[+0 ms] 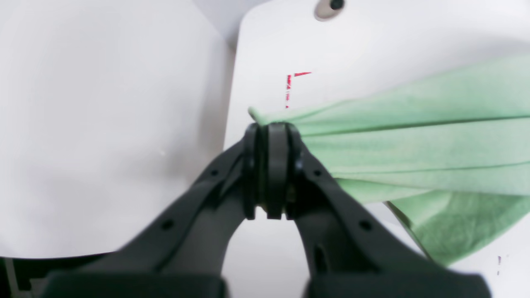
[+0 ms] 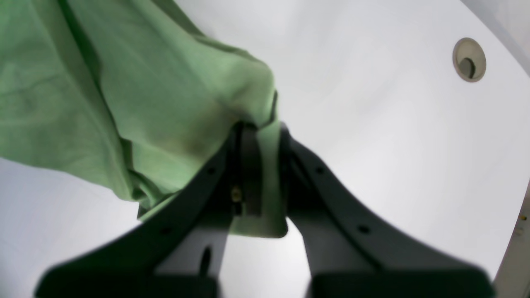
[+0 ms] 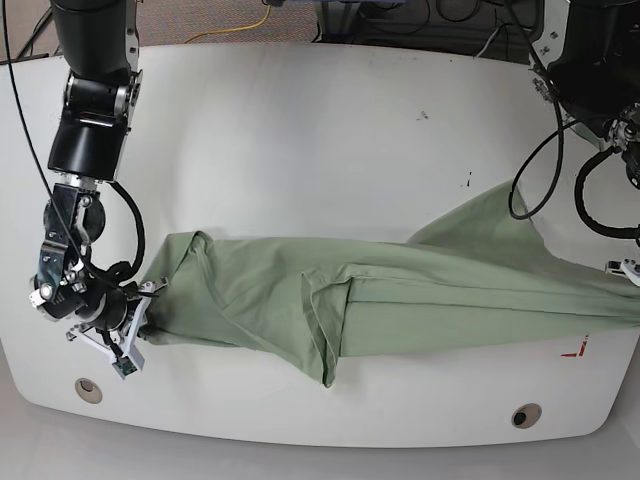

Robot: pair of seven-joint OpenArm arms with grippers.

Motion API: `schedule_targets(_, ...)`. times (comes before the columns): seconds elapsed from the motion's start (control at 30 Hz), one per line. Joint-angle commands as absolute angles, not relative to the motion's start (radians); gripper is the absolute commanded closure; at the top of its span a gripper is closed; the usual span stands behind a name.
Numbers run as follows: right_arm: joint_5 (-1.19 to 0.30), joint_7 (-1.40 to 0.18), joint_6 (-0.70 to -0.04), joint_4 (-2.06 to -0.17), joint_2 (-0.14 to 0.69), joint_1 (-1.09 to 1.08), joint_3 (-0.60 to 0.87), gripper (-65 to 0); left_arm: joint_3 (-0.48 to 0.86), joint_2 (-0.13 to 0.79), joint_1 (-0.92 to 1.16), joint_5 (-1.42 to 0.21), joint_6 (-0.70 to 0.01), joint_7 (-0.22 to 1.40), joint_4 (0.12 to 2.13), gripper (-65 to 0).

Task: Layout the t-shirt on the table in an organized manner, then fold the t-shirt properly
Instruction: 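Pull the held hem with the right gripper away from the left gripper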

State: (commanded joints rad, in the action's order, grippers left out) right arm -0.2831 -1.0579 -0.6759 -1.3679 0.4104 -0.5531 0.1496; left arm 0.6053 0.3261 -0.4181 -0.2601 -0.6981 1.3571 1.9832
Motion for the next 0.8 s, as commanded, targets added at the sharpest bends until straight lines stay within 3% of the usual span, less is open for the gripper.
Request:
schedule_targets(0.33,-0.288,-1.041,-0.677,-1.307,0.443,-0.613,0.150,-0.6,0.605,0.320,-0.397,-0.265,-0.698,1.357,1.985,0.0)
schedule_targets(0.8,-0.288,-1.102,-0.677,-1.307,0.487,-0.779,0.150,-0.6,0.601,0.315,-0.605,-0.259,-0.698,1.357,1.982,0.0)
